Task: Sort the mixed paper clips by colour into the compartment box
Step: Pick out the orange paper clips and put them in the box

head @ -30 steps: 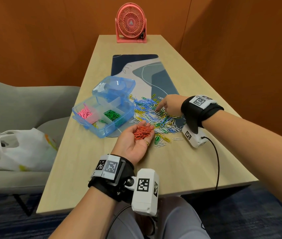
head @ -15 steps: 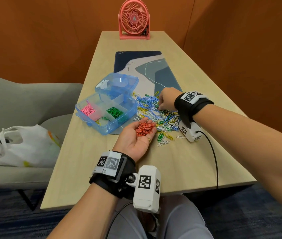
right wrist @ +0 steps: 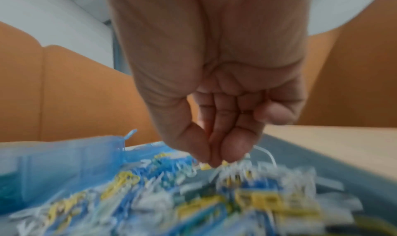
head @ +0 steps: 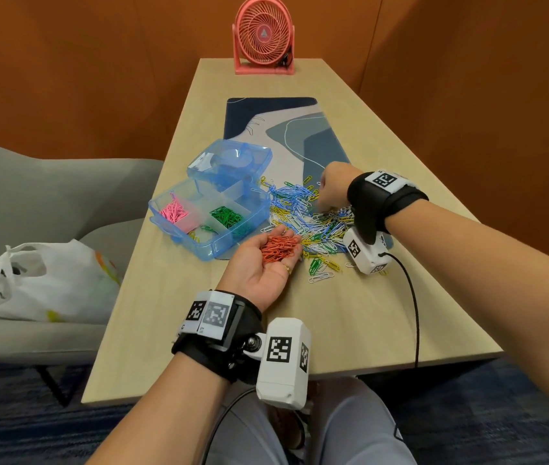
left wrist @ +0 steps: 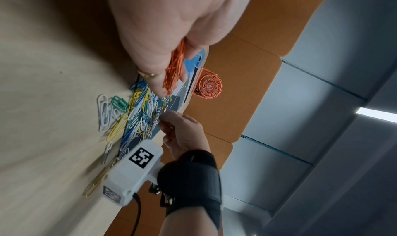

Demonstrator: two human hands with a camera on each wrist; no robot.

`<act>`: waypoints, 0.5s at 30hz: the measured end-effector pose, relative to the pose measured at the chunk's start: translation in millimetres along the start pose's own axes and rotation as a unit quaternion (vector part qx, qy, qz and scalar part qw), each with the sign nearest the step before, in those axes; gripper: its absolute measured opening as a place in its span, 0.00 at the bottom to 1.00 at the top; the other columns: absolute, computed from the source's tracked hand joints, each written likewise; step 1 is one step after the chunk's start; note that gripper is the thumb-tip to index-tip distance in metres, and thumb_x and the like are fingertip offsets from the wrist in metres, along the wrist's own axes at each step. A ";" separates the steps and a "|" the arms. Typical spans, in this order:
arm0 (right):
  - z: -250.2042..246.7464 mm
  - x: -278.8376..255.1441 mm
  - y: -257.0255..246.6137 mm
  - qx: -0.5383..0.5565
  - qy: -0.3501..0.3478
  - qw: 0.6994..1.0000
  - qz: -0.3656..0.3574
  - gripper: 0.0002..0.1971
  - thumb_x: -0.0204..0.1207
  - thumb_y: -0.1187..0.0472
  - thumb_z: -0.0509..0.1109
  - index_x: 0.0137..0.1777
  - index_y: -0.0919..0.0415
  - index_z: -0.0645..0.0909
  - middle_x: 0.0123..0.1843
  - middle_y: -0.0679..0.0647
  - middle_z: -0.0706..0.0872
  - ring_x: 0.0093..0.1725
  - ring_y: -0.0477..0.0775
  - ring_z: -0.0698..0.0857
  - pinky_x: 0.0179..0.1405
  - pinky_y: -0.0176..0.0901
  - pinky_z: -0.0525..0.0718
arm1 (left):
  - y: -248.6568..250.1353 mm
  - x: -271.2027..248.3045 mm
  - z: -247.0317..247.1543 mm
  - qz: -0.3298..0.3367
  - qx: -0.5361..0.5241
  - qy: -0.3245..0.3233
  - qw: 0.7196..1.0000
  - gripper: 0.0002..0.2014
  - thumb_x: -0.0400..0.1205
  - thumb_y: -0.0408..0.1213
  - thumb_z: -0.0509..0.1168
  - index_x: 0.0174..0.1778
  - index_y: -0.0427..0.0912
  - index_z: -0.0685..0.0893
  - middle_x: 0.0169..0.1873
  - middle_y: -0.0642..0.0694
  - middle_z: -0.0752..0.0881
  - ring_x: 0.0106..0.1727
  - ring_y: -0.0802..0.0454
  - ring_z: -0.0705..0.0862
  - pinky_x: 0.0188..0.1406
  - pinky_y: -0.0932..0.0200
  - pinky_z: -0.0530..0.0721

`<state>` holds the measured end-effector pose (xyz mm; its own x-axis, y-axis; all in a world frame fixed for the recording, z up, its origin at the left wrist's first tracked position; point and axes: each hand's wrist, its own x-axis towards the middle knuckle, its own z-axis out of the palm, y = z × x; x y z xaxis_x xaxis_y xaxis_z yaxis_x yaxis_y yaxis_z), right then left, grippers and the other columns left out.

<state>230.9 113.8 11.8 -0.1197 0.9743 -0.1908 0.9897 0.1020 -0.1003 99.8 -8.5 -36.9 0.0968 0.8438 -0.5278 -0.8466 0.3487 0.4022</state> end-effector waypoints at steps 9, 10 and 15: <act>-36.2 -53.6 -24.3 0.139 -0.080 0.971 -0.176 0.03 0.73 0.59 0.75 0.41 0.57 0.88 0.31 0.45 0.87 0.31 0.40 0.83 0.39 0.34 0.80 | 3.7 -4.4 5.5 -0.011 -0.042 0.013 0.999 0.14 0.87 0.32 0.51 0.43 0.30 0.78 0.40 0.35 0.79 0.42 0.41 0.79 0.67 0.49 0.74; -35.5 -57.6 -30.4 0.132 -0.100 0.968 -0.191 0.03 0.72 0.59 0.75 0.44 0.57 0.89 0.34 0.47 0.89 0.32 0.41 0.84 0.42 0.35 0.82 | 4.4 -5.5 5.1 -0.012 -0.058 0.010 0.998 0.13 0.87 0.31 0.51 0.42 0.29 0.78 0.40 0.35 0.79 0.41 0.42 0.78 0.68 0.49 0.74; -28.7 -50.7 -47.3 0.121 -0.095 0.968 -0.196 0.07 0.74 0.61 0.72 0.50 0.57 0.89 0.40 0.52 0.90 0.35 0.43 0.85 0.48 0.40 0.85 | 8.6 -12.3 0.9 -0.010 -0.084 0.009 0.996 0.13 0.87 0.30 0.51 0.44 0.27 0.78 0.41 0.34 0.79 0.41 0.42 0.78 0.68 0.47 0.75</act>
<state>192.4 65.3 54.3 -0.5179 0.8132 -0.2656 0.8203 0.3841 -0.4238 91.8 -15.4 -26.3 0.1056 0.8295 -0.5484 -0.9202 0.2905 0.2623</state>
